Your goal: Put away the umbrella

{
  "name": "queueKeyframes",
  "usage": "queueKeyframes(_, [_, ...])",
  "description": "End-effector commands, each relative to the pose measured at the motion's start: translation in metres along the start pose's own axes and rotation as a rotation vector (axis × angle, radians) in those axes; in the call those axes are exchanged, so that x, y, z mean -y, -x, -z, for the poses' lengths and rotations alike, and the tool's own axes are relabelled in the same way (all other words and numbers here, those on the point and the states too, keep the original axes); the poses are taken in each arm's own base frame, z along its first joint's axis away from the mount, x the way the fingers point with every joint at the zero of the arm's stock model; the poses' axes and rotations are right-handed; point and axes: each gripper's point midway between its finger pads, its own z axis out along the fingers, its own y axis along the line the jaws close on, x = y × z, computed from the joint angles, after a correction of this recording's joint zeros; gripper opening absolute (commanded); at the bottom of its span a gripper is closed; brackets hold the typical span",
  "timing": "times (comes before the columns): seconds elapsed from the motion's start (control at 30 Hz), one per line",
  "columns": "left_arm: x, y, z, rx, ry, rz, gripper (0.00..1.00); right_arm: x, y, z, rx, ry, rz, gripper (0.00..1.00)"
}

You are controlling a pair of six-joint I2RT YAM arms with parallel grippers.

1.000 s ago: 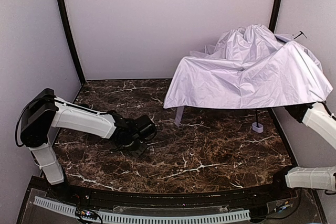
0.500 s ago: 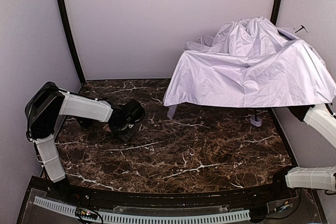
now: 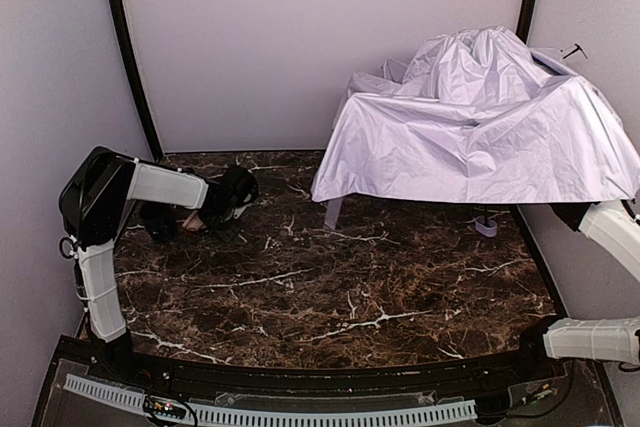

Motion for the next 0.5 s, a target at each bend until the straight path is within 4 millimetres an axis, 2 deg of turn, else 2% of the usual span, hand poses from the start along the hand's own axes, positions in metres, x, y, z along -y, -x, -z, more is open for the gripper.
queueKeyframes(0.0, [0.009,-0.037,-0.039,-0.137,-0.126,-0.046,0.0,0.005,0.065,0.014,0.194,-0.013,0.013,0.0])
queueKeyframes(0.17, [-0.015,-0.02,-0.044,-0.132,-0.099,-0.037,0.0,0.004,0.062,0.011,0.18,-0.005,0.009,0.0])
queueKeyframes(0.4, [-0.046,-0.018,-0.062,-0.147,-0.1,0.035,0.0,0.001,0.054,0.008,0.164,0.013,-0.004,0.0])
queueKeyframes(0.47, [-0.055,-0.011,-0.065,-0.138,-0.1,0.059,0.0,0.0,0.053,0.007,0.159,0.019,-0.005,0.0])
